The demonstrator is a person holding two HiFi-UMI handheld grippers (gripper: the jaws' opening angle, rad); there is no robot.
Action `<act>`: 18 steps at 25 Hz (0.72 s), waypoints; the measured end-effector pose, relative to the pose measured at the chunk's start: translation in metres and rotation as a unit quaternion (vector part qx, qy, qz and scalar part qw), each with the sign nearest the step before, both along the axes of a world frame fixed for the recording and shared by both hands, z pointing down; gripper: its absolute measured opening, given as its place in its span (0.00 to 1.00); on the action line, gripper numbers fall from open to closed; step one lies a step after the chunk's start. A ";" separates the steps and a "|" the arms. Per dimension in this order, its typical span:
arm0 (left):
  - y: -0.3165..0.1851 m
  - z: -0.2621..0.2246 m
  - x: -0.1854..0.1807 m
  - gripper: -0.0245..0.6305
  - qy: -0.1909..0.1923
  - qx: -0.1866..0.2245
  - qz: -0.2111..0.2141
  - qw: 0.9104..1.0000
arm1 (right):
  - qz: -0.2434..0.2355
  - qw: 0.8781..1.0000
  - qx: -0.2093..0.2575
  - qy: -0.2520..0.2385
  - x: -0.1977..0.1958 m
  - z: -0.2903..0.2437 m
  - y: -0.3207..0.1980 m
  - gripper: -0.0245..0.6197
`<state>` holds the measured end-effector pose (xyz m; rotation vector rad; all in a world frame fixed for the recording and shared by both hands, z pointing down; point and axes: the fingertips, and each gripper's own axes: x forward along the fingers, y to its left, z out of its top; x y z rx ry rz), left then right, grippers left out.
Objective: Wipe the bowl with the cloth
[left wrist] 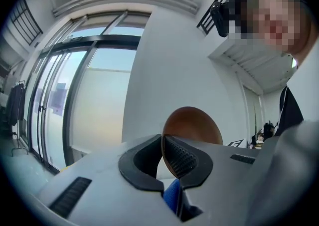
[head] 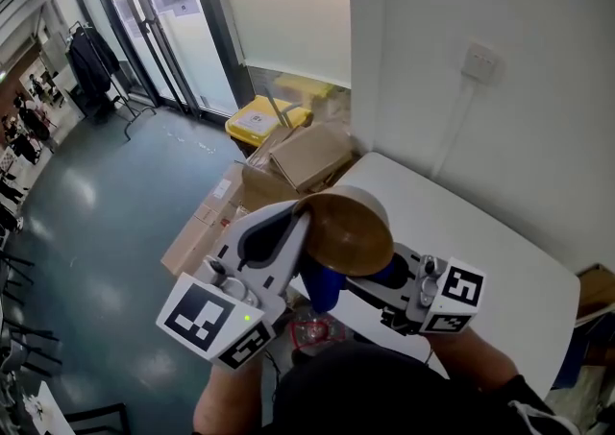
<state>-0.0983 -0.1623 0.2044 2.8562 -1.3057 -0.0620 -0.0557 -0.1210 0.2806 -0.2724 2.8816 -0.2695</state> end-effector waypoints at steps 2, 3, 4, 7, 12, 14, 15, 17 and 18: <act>0.000 0.003 -0.007 0.07 -0.007 0.000 -0.008 1.000 | -0.001 1.000 0.010 0.003 0.004 -0.001 0.002 0.16; 0.001 0.004 -0.010 0.07 -0.010 -0.001 -0.010 1.000 | 0.000 1.000 0.014 0.004 0.008 -0.003 0.002 0.16; 0.002 0.005 -0.012 0.07 -0.016 -0.001 -0.012 1.000 | 0.001 1.000 0.018 0.004 0.011 -0.004 0.003 0.16; 0.007 0.012 -0.017 0.07 -0.039 -0.008 -0.007 0.999 | 0.005 0.999 0.040 0.005 0.024 -0.011 0.005 0.16; 0.022 0.023 -0.013 0.07 -0.109 -0.014 0.020 0.994 | -0.002 0.993 0.113 0.026 0.037 -0.029 0.017 0.16; 0.030 0.024 -0.008 0.07 -0.142 -0.007 0.038 0.989 | -0.008 0.988 0.147 0.053 0.037 -0.030 0.022 0.16; 0.034 0.024 -0.005 0.07 -0.157 -0.001 0.051 0.986 | -0.013 0.985 0.162 0.064 0.036 -0.031 0.025 0.16; 0.041 0.026 0.000 0.07 -0.195 0.010 0.078 0.978 | -0.025 0.979 0.187 0.082 0.034 -0.033 0.030 0.16; 0.045 0.029 0.002 0.07 -0.217 0.014 0.090 0.972 | -0.031 0.975 0.199 0.090 0.033 -0.034 0.033 0.16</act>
